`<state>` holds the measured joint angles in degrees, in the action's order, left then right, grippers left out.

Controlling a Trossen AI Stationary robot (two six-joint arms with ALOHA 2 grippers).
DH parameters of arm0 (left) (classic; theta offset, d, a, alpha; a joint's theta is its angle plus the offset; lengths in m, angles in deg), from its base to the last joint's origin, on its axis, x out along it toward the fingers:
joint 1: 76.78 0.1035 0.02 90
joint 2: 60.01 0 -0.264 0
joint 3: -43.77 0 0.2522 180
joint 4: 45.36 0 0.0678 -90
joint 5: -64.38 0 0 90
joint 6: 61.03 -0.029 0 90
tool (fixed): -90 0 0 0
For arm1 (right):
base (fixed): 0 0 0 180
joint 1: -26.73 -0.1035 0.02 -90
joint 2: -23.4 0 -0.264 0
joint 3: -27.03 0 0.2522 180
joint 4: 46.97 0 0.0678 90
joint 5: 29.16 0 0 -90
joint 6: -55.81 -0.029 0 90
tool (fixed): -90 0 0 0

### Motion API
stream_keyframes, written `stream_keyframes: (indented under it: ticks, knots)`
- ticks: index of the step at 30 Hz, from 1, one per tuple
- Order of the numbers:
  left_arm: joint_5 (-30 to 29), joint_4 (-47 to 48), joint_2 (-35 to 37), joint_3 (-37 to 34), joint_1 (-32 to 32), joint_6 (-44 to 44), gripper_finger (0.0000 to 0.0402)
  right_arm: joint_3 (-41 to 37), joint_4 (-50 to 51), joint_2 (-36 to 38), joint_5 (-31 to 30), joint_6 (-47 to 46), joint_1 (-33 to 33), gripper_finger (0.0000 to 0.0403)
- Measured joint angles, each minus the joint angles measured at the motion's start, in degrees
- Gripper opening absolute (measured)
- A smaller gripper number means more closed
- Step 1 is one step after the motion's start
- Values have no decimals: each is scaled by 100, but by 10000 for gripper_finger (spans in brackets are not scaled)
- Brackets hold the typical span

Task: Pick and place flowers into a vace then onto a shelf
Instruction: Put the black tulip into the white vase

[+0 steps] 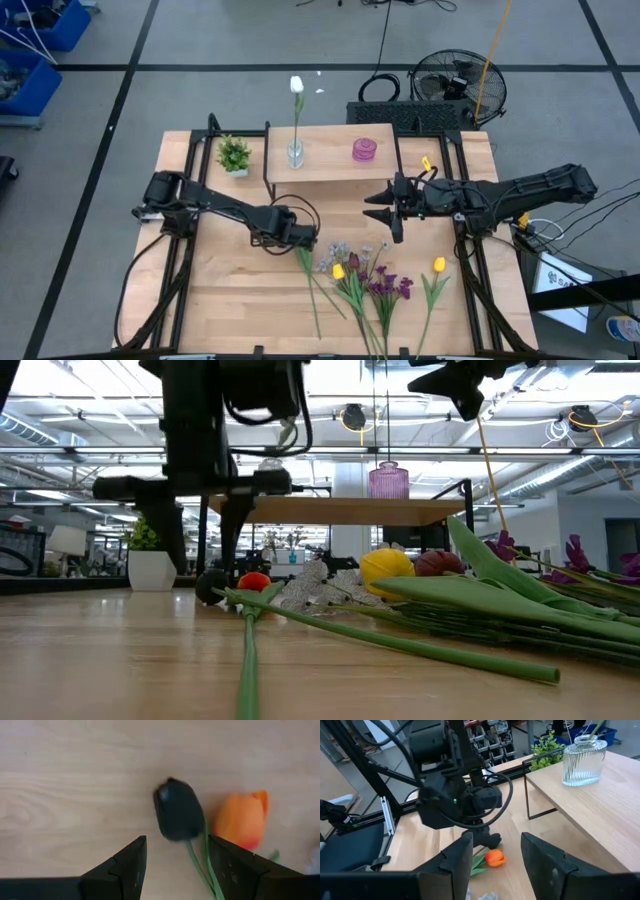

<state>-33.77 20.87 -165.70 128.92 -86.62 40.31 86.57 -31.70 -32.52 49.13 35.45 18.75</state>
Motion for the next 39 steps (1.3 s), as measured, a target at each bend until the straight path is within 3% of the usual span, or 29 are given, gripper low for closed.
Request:
stream_keyframes:
  ticks: [9,19,24,28,35,39]
  knots:
    - [-280,-1077,7,-395,300,-15,213,0,6,0,-2,198,0,160]
    - [498,-1041,4,-528,373,-96,214,2,6,0,-4,201,0,160]
    - [507,-876,4,-528,328,-202,209,2,6,0,-9,350,0,160]
    - [391,-739,4,-528,333,-571,163,2,6,0,-9,350,0,160]
    - [441,-1123,38,-511,339,-1351,28,2,6,0,-11,352,0,160]
    - [570,-1134,206,-148,247,-1833,16,2,6,0,-13,350,0,160]
